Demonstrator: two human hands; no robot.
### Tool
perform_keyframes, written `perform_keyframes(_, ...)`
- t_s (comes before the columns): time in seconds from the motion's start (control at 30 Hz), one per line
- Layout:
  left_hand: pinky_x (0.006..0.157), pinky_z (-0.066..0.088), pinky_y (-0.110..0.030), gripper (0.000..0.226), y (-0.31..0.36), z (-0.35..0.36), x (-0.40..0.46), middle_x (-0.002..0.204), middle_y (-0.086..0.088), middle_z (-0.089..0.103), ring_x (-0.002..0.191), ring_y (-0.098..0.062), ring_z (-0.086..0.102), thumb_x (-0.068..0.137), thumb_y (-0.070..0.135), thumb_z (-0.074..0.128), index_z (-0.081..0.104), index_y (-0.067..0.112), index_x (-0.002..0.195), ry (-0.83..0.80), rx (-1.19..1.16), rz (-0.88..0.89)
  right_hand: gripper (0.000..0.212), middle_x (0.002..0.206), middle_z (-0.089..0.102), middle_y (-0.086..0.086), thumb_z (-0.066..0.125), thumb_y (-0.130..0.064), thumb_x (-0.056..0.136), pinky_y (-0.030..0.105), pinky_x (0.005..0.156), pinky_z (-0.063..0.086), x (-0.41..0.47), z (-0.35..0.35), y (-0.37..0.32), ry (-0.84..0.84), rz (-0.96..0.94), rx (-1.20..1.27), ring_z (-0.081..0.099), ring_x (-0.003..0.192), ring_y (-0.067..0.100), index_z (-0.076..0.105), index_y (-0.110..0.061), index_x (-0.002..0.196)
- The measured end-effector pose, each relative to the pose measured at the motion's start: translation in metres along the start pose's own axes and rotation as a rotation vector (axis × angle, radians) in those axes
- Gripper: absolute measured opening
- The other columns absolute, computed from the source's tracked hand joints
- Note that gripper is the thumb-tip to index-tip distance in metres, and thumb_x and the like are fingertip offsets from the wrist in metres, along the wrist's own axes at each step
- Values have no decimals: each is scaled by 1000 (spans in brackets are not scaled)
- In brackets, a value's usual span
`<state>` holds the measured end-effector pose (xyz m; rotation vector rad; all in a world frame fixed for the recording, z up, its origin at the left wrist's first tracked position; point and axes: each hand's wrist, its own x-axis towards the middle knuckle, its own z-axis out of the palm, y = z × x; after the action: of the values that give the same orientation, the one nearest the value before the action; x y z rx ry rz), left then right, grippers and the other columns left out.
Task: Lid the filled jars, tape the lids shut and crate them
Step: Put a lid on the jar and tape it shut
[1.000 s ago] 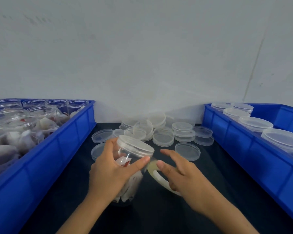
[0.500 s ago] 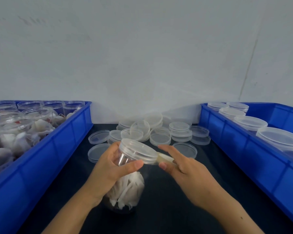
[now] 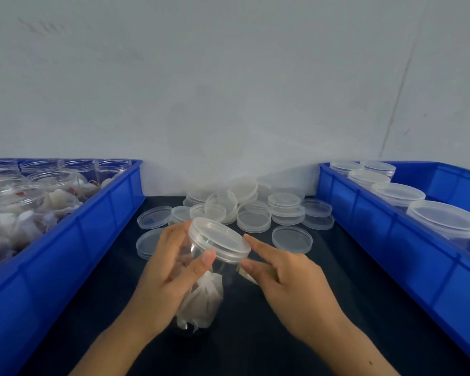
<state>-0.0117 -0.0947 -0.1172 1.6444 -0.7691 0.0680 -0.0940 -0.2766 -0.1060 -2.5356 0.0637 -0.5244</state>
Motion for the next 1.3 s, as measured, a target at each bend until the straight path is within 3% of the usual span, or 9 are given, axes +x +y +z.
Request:
perform_keyframes(0.1,88,47,-14,81,0,7,-4,127,28,53,117,7,53,65,71,63,37,45,137,52,110,29,52,51,48,-11,39,-53,96,25,67,47,-5,3,-6,75,-57,-98,44,54,7,32,-42,146)
perform_keyframes(0.2,80,48,-9,82,2,11,-3,116,36,56,109,13,55,48,78,72,40,56,120,128,216,63,54,63,54,-12,35,-50,98,27,67,46,-8,5,-10,91,-86,-195,52,65,11,27,-38,149)
perform_keyframes(0.3,75,51,-11,80,0,10,1,112,34,58,104,11,58,43,70,78,47,48,113,191,167,38,53,60,48,-14,35,-52,98,25,69,47,-9,5,-13,60,-90,-119,53,68,9,26,-38,149)
perform_keyframes(0.47,73,48,-6,76,-5,5,8,108,30,60,101,8,59,49,52,88,51,35,113,209,14,-14,57,67,49,-15,38,-71,86,27,76,46,-3,-2,-10,-158,158,249,51,73,4,40,-43,136)
perform_keyframes(0.67,71,47,-3,78,-12,-6,12,104,29,62,99,8,60,49,46,92,51,33,113,143,-38,-51,46,72,59,-19,37,-71,86,25,70,46,-1,-6,-12,-252,123,260,56,71,1,57,-41,115)
perform_keyframes(0.83,73,49,-6,81,-11,-7,16,106,21,66,101,3,63,43,46,81,52,26,117,39,-95,-57,41,92,64,-11,30,-66,91,28,78,48,-2,-15,-9,-144,45,2,58,84,8,46,-47,124)
perform_keyframes(1.1,75,51,-11,98,-13,-8,19,106,12,71,101,-4,66,33,55,90,54,24,118,-33,-198,-99,45,71,41,-22,28,-57,97,22,66,36,3,-16,-2,-83,-44,-157,43,69,3,24,-53,141)
perform_keyframes(1.17,77,51,-12,102,-13,-9,18,107,9,71,101,-6,66,31,63,90,55,23,118,-60,-232,-122,45,66,40,-22,29,-56,97,13,62,33,4,-15,-1,-77,-58,-141,41,63,-3,21,-57,141)
perform_keyframes(1.3,76,52,-13,107,-11,-9,19,107,9,71,101,-7,67,30,62,90,51,22,121,-94,-274,-146,45,65,46,-25,30,-54,98,16,66,36,3,-15,0,-62,-71,-115,44,66,-9,20,-62,140)
